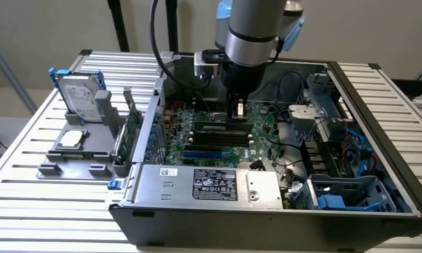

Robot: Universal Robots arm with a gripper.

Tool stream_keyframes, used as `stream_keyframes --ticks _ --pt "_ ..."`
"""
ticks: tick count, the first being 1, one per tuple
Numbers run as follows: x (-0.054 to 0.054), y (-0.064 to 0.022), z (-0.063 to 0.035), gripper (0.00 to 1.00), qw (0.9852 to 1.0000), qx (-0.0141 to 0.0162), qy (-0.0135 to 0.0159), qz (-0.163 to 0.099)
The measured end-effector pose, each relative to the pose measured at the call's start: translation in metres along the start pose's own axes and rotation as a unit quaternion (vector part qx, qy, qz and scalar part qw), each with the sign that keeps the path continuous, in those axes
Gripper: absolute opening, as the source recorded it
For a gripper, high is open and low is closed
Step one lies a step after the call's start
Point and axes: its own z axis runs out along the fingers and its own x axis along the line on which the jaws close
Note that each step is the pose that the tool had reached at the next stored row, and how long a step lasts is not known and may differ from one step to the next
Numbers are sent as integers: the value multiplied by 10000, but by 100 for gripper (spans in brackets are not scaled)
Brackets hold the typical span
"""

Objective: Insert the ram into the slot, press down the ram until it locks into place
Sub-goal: 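Insert the ram into the slot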

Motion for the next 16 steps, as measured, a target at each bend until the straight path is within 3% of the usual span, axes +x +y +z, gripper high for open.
stream_keyframes --ticks 7,8,16 --pt "4 -5 138 13 10000 0 0 0" --pt "6 -10 257 13 10000 0 -1 0" --pt "1 -11 295 13 10000 1 -1 0"
